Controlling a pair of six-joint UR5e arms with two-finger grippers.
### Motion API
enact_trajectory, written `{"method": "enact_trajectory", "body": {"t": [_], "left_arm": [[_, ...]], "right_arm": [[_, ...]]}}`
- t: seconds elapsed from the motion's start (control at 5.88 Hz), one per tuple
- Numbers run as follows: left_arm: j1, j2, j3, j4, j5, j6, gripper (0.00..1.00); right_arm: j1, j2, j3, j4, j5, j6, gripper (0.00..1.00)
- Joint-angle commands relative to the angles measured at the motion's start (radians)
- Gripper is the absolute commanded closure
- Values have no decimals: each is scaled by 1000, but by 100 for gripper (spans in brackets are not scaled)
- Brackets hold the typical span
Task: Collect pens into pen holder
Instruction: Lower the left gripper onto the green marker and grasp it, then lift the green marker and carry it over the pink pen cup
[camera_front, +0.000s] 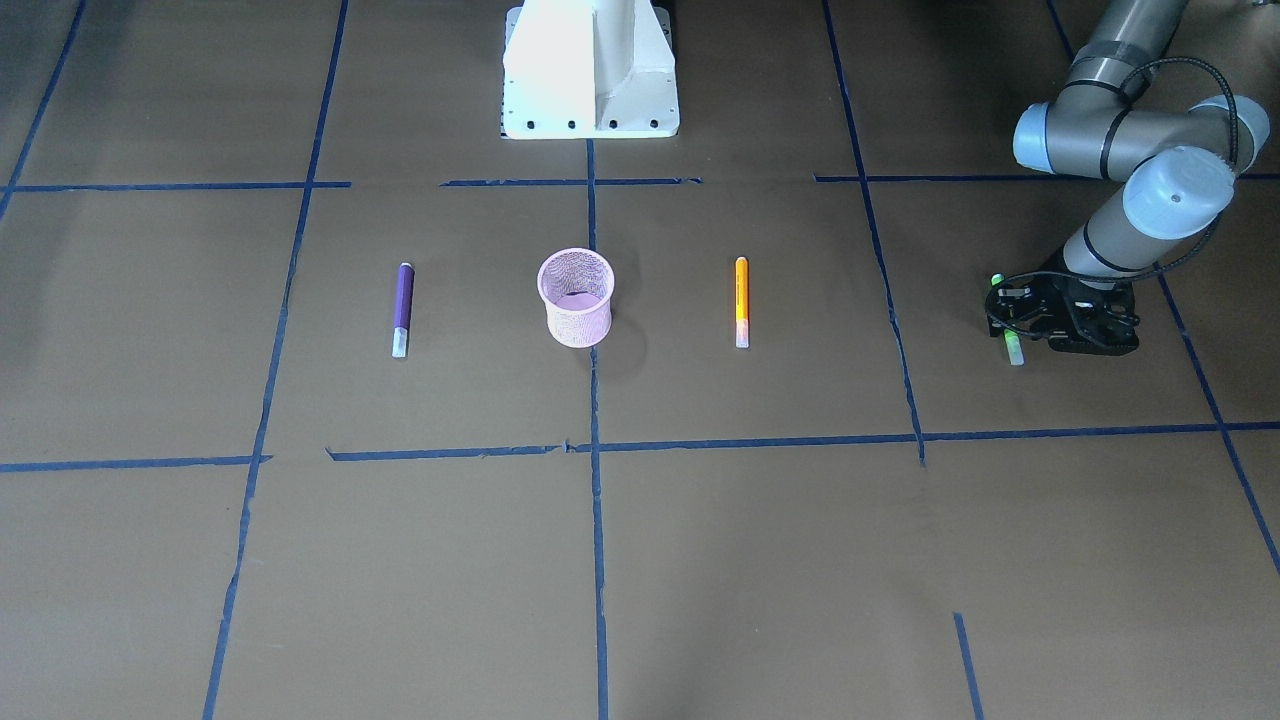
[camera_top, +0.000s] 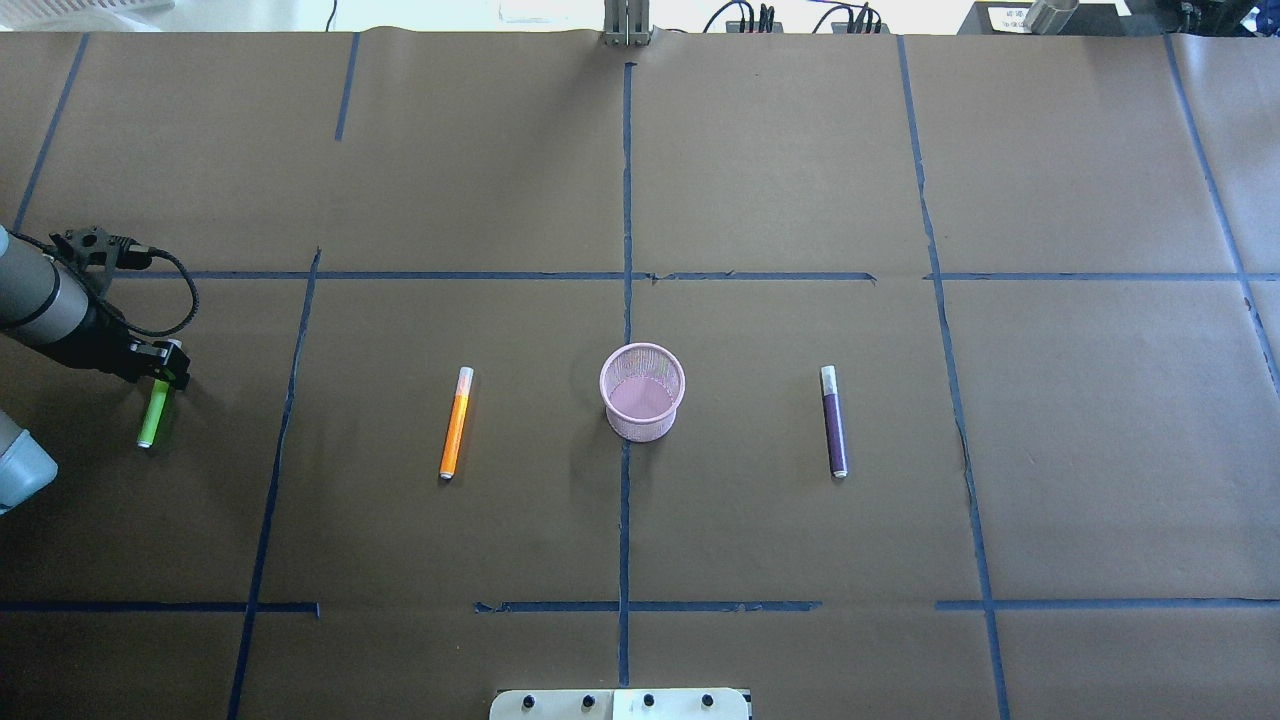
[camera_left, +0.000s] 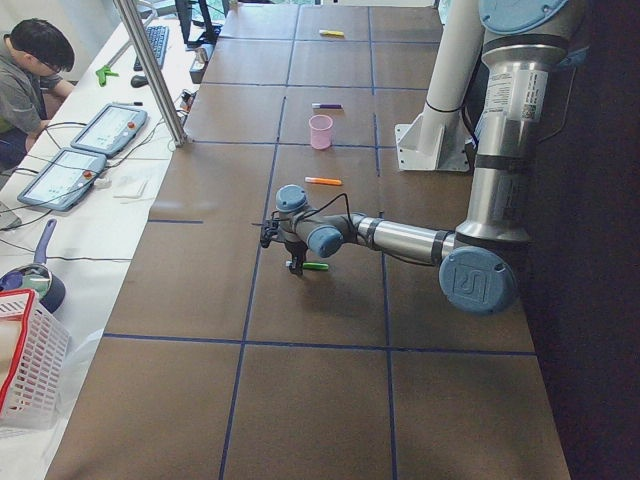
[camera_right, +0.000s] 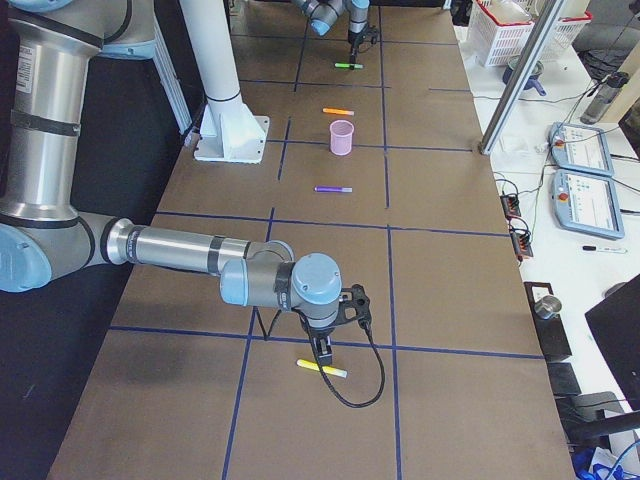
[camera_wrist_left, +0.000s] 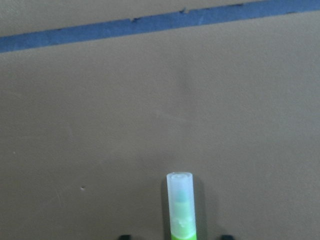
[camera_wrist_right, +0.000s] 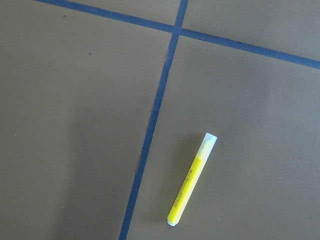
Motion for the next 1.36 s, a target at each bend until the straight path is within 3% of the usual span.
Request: {"method": "enact_trajectory", "body": {"t": [0.0, 0.34, 0.51, 1.02, 1.19], "left_arm": [[-1, 1, -10, -4, 4, -4, 96], [-9, 2, -89, -1, 22, -10, 100], [0, -8, -167, -1, 126, -10, 100], [43, -100, -336, -4, 154, -71, 100], [87, -213, -354, -3, 220, -149, 100]], "right_arm": [[0, 0, 3, 0, 0, 0, 0], [0, 0, 3, 0, 12, 0, 0], [0, 0, 3, 0, 12, 0, 0], [0, -2, 4, 2, 17, 0, 0], [0, -8, 7, 2, 21, -2, 0]]}}
